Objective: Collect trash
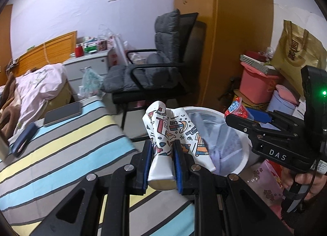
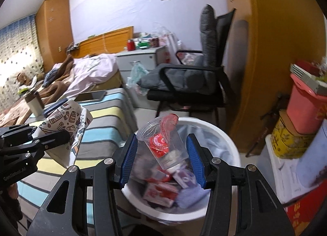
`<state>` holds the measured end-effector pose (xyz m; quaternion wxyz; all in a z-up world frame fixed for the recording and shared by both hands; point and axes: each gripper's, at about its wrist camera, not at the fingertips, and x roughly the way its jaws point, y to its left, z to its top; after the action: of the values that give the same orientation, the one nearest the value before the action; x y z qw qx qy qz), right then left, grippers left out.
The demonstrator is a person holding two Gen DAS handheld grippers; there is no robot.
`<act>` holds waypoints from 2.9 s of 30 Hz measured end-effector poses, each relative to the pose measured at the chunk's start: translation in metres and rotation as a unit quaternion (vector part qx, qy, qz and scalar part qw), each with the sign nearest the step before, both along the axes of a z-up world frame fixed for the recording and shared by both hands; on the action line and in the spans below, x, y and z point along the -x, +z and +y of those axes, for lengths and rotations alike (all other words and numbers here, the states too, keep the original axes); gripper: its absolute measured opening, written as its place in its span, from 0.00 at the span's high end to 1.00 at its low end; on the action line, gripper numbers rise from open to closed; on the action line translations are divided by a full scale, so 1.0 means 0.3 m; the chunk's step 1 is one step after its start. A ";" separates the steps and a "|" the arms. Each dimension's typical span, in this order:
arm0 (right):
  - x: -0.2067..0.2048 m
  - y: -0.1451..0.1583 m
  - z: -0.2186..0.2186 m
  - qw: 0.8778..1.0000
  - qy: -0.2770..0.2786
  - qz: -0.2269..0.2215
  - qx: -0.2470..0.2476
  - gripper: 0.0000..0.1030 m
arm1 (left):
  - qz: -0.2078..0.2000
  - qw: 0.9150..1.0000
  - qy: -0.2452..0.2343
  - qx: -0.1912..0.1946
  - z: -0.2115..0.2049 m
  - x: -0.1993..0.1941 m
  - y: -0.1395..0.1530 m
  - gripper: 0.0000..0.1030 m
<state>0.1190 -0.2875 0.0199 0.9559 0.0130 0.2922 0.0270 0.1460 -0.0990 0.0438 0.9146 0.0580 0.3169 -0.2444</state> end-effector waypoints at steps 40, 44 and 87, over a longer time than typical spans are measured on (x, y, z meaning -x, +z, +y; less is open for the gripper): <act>-0.062 -0.150 -0.197 0.995 -0.064 0.079 0.002 0.41 | 0.044 0.998 -0.037 -0.005 -0.243 -0.117 -0.097 0.44; -0.053 -0.138 -0.184 0.995 -0.064 0.072 0.006 0.41 | 0.043 0.999 -0.032 0.001 -0.225 -0.108 -0.093 0.43; 0.251 -0.063 0.012 0.989 -0.141 -0.028 0.026 0.41 | -0.032 0.996 0.078 0.008 -0.021 0.207 -0.080 0.33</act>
<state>0.0438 -0.2839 0.0011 0.9580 0.0287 0.2611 -0.1150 0.0838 -0.1055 0.0199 0.9410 0.0338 0.2892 -0.1725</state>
